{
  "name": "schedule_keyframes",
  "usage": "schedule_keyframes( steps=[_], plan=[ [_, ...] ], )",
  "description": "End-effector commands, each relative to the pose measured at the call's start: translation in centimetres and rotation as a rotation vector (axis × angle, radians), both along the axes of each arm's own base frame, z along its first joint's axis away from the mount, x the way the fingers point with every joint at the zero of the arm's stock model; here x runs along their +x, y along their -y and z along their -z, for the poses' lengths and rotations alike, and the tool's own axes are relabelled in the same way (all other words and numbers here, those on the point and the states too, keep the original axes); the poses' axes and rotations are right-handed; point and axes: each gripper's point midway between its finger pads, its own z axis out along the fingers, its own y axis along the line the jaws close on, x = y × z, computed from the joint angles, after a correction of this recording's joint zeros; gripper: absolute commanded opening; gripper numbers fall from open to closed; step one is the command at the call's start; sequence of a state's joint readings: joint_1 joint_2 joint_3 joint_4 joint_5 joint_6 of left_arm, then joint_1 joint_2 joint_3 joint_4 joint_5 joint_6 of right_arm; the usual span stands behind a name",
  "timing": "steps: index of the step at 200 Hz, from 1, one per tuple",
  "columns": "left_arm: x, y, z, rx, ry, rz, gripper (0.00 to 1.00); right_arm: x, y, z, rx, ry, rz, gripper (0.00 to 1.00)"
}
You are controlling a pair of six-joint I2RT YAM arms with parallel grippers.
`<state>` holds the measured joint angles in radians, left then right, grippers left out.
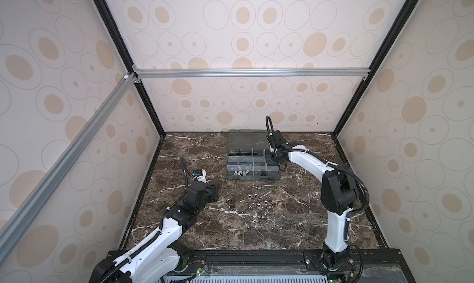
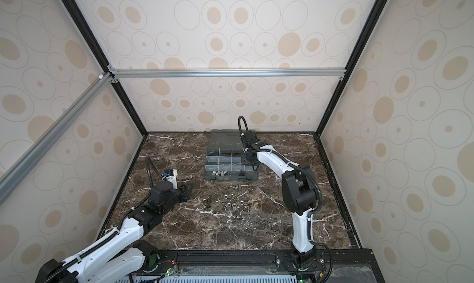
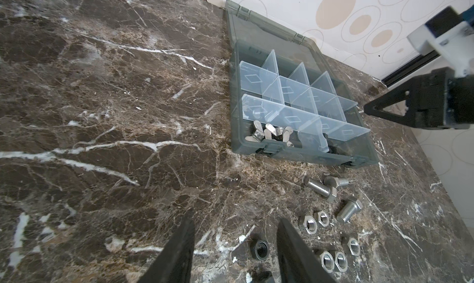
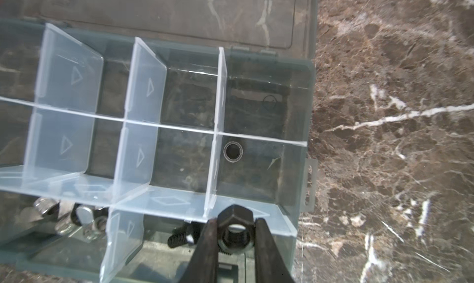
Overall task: Sort the screws and nuts into containers
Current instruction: Place the nut into the container.
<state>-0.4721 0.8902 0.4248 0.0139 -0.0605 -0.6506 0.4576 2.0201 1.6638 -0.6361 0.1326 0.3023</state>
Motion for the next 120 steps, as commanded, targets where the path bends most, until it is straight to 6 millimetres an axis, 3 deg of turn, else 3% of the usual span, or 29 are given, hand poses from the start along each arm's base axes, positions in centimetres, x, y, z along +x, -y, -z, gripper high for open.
schedule_keyframes(
  steps=[1, 48, 72, 120],
  plan=[
    [0.0, 0.0, -0.7, -0.037, 0.017, -0.010, 0.52, 0.5, 0.3, 0.3, 0.007, -0.024, 0.021, 0.20],
    [-0.1, 0.0, -0.7, -0.038, 0.016, -0.007, 0.52, 0.9, 0.7, 1.1, -0.002, -0.055, 0.035, 0.27],
    [-0.1, 0.0, -0.6, -0.037, 0.013, -0.007, 0.52, 0.9, 1.0, 0.9, -0.004, -0.051, 0.042, 0.37],
    [-0.1, 0.0, -0.5, -0.047, 0.011, -0.009, 0.52, 0.6, 1.2, 0.1, 0.010, -0.040, 0.044, 0.43]
  ],
)
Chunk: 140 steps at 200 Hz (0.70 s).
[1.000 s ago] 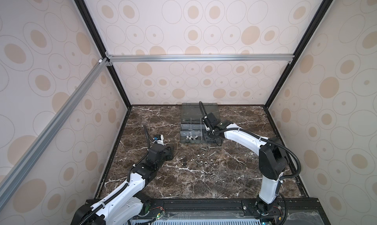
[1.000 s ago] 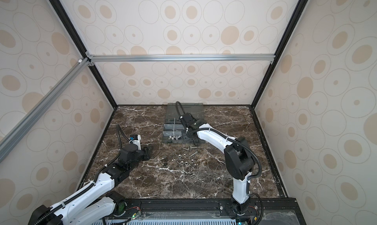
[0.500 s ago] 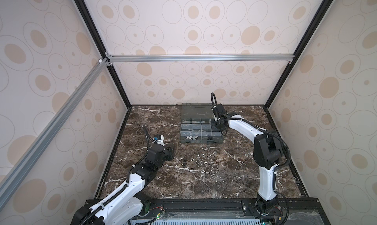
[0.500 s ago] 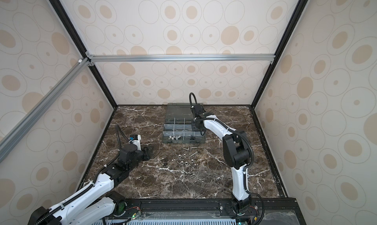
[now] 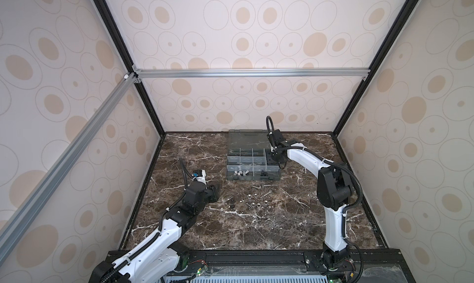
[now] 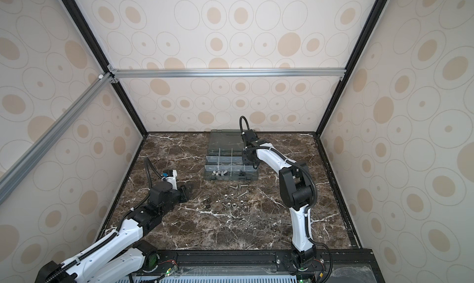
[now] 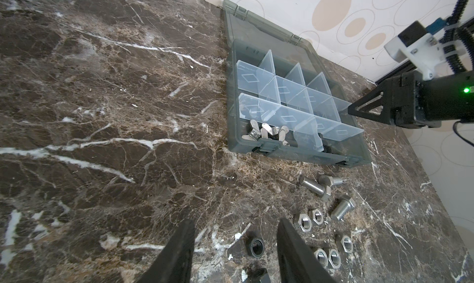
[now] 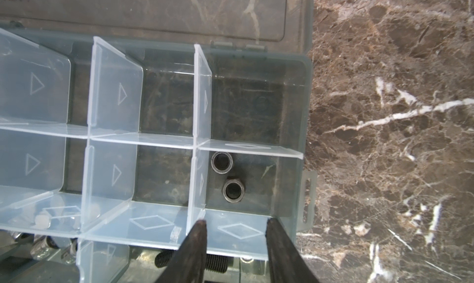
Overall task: Sort the screws and nuts into containers
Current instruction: Place the nut into the container.
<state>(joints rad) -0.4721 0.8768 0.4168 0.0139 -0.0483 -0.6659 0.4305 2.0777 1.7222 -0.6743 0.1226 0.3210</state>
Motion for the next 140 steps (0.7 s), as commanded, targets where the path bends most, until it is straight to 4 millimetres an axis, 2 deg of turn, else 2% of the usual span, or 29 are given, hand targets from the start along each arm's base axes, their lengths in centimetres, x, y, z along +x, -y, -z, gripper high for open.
schedule_keyframes(
  steps=[1, 33, 66, 103, 140],
  plan=[
    [0.1, -0.1, -0.5, -0.026, 0.013, -0.012, 0.52, -0.3, 0.4, -1.0, 0.011, -0.001, 0.006, 0.43],
    [0.1, 0.0, -0.3, -0.019, 0.007, -0.006, 0.52, -1.5, 0.3, -1.8, 0.038, 0.004, 0.002, 0.44],
    [0.1, 0.1, 0.0, -0.020, -0.004, -0.003, 0.52, -3.2, 1.3, -2.3, 0.038, 0.018, 0.008, 0.45],
    [0.2, 0.5, 0.7, -0.014, -0.028, 0.018, 0.51, -6.1, 1.6, -2.6, 0.055, 0.005, -0.009, 0.45],
    [0.2, 0.9, 1.8, 0.011, -0.071, 0.042, 0.51, -9.4, 1.0, -3.2, 0.065, 0.008, -0.053, 0.46]
  ],
)
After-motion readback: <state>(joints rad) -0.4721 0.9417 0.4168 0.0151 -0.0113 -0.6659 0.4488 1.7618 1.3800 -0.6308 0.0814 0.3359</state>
